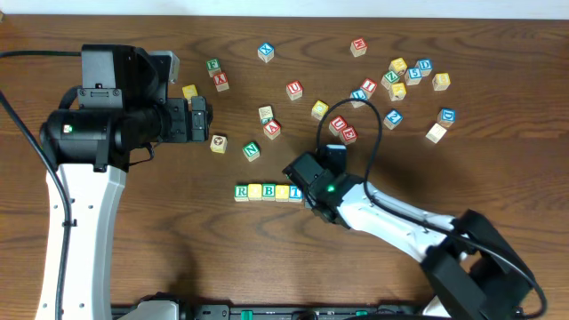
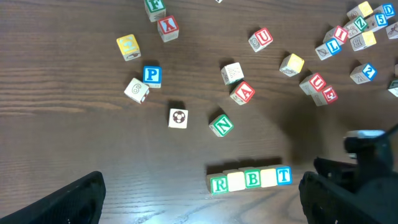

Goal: Spell out ROBOT

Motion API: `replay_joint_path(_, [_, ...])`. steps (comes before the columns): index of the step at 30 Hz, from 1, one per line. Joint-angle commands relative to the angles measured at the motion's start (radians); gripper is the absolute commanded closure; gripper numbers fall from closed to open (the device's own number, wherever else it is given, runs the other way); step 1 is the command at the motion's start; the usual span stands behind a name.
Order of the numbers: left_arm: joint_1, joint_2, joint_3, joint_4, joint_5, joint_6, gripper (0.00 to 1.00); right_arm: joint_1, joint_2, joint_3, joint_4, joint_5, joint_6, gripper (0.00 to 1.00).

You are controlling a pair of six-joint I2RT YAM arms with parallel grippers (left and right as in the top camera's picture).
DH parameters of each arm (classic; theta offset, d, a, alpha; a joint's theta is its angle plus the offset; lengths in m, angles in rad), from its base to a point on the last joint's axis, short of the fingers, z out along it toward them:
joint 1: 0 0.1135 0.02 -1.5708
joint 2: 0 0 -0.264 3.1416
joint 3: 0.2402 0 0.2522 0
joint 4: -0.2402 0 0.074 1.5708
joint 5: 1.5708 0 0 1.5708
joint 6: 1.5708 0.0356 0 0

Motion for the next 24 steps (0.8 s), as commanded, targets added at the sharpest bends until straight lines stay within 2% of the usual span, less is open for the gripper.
replay_joint_path(1, [0.003, 0.0, 0.018, -0.003, 0.008, 0.018, 0.02, -0.007, -0.102, -0.002, -0.013, 0.038, -0.007, 0.98])
replay_joint_path(5, [0.003, 0.0, 0.018, -0.003, 0.008, 0.018, 0.02, -0.007, -0.199, -0.002, -0.029, 0.048, -0.046, 0.95])
replay_joint_path(8, [0.003, 0.0, 0.018, -0.003, 0.008, 0.018, 0.02, -0.007, -0.278, -0.002, -0.035, 0.048, -0.122, 0.84])
replay_joint_path(14, [0.003, 0.0, 0.018, -0.003, 0.008, 0.018, 0.02, -0.007, -0.481, -0.002, -0.078, 0.049, -0.268, 0.48])
replay_joint_path(15, [0.003, 0.0, 0.018, -0.003, 0.008, 0.018, 0.02, -0.007, -0.57, -0.002, -0.101, 0.056, -0.307, 0.33])
replay_joint_path(18, [0.003, 0.0, 0.018, -0.003, 0.008, 0.018, 0.02, -0.007, -0.684, -0.002, -0.137, 0.08, -0.332, 0.01])
replay_joint_path(24, [0.003, 0.0, 0.018, -0.003, 0.008, 0.018, 0.02, -0.007, -0.886, -0.002, -0.226, 0.135, -0.333, 0.01])
